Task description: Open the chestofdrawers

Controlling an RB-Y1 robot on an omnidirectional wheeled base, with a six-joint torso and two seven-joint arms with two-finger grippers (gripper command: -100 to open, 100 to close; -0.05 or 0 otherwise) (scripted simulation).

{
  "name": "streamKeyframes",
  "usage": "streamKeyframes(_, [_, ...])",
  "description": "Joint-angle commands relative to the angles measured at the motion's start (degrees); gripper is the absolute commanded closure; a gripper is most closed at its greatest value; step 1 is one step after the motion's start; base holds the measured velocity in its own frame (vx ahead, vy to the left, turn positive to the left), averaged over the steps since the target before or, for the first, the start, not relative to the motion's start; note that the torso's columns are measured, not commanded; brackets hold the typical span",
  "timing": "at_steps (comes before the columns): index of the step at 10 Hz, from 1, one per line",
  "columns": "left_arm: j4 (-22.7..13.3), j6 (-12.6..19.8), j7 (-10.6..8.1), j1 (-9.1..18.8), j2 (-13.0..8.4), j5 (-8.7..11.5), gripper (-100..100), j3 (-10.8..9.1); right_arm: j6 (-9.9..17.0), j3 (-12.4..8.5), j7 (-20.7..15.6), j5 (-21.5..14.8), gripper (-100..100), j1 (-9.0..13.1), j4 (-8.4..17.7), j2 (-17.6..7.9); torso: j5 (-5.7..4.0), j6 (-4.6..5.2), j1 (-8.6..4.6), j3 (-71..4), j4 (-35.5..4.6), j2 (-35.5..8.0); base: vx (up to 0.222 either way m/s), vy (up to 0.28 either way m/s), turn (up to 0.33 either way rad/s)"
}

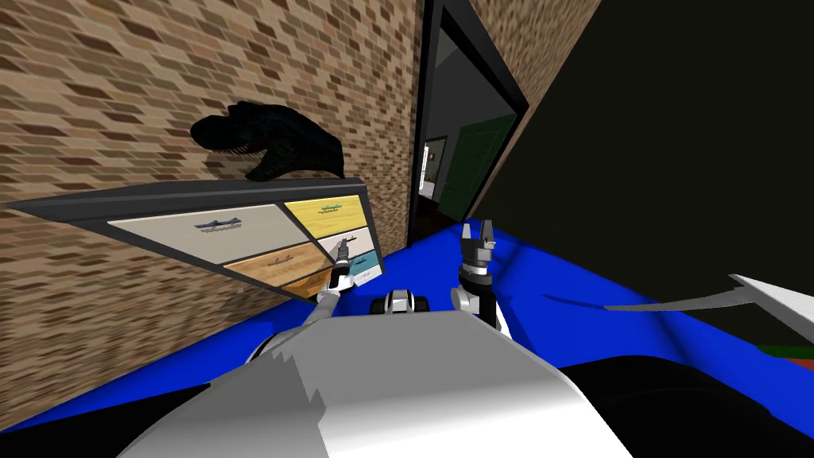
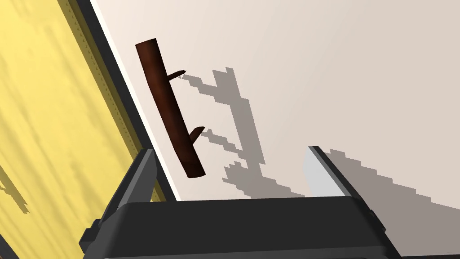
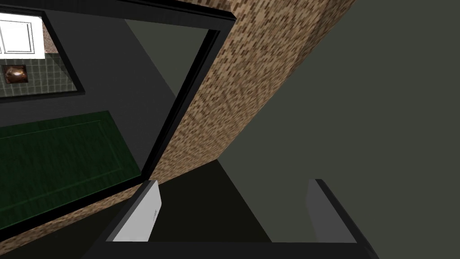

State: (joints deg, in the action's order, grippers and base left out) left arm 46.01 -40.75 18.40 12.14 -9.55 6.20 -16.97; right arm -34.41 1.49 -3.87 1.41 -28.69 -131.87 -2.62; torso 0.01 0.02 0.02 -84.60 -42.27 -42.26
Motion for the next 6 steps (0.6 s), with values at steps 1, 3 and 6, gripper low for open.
streamKeyframes(1, [-4.0,0.1,0.78,3.3,-0.5,0.8,-100,-0.8,0.0,0.0,0.0,0.0,0,0.0,0.0,0.0,-0.01,-0.02,-0.04,0.0,0.0,0.0,-0.037,-0.01,-0.004])
streamKeyframes(3, [-7.5,-0.7,1.93,7.1,-2.0,2.5,-100,-2.39,0.0,0.0,0.0,0.0,0,0.0,0.0,0.0,-0.01,0.0,-0.04,0.1,0.0,-0.1,-0.092,-0.016,-0.125])
streamKeyframes(6, [-11.4,-1.4,3.08,10.4,-3.5,4.2,-100,-3.98,0.0,0.0,0.0,0.0,0,0.0,0.0,0.0,0.01,-0.03,0.02,-0.1,0.0,0.2,-0.038,-0.008,-0.051])
